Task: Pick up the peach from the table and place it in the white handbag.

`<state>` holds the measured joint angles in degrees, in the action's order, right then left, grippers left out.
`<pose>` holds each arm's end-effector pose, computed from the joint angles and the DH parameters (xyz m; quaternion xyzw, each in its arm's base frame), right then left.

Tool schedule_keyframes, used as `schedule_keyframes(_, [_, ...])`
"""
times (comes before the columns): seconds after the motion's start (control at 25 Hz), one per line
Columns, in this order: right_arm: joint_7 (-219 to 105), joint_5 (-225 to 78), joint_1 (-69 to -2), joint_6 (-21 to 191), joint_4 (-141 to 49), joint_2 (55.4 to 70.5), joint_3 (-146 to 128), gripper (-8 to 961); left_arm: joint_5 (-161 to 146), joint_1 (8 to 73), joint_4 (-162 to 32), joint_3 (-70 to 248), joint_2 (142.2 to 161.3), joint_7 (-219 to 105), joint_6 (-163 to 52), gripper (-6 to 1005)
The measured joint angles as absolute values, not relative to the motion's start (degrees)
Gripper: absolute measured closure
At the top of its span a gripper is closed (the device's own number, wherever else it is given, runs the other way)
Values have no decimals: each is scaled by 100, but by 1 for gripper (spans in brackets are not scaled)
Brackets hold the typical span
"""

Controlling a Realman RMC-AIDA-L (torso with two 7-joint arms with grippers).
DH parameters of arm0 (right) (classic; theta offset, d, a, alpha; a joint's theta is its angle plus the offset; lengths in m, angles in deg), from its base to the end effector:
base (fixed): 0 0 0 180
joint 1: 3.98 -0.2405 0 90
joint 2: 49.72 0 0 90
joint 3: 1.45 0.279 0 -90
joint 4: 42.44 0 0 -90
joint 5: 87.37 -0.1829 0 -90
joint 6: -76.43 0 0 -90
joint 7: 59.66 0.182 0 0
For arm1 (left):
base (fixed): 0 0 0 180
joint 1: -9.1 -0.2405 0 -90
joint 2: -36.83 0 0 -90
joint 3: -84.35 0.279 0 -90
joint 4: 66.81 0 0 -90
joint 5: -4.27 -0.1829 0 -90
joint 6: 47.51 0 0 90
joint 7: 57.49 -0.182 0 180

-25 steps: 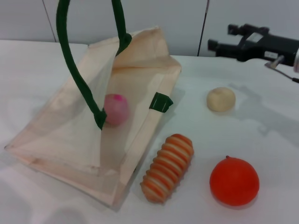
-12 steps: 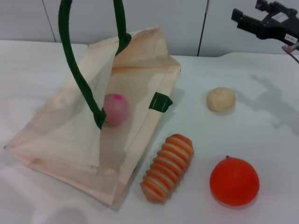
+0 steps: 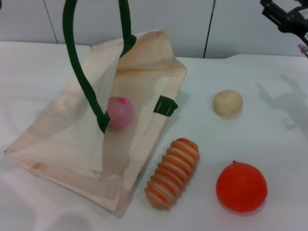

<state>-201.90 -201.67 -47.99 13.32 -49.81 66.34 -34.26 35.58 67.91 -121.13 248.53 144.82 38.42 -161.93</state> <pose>0.2218 0.4627 0.0098 -0.7676 0.1936 0.3817 0.4771 -0.1598 0.4213 0.1262 -0.9018 -0.2168 -0.3154 0.2006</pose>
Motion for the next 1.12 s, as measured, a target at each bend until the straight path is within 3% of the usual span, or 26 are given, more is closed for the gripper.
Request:
schedule_keyframes(0.52, [-20153, -20181, -4745, 1365, -4973, 6621, -3423, 59, 3878, 6706, -12042, 24851, 14529, 3981, -15750, 694])
schedule_keyframes(0.68, [-20153, -20183, -4743, 1387, -4973, 6620, -3424, 59, 3981, 6678, -12029, 24844, 14574, 3981, -15585, 603])
schedule_keyframes(0.96, [-20207, -20183, -4749, 1512, -4965, 6634, -3422, 59, 5614, 5995, -11176, 24844, 14862, 2754, -14848, 444])
schedule_keyframes(1.12, [-20218, -20185, -4745, 1529, -4965, 6638, -3420, 59, 6600, 5588, -10775, 24829, 15244, 1203, -14372, 289])
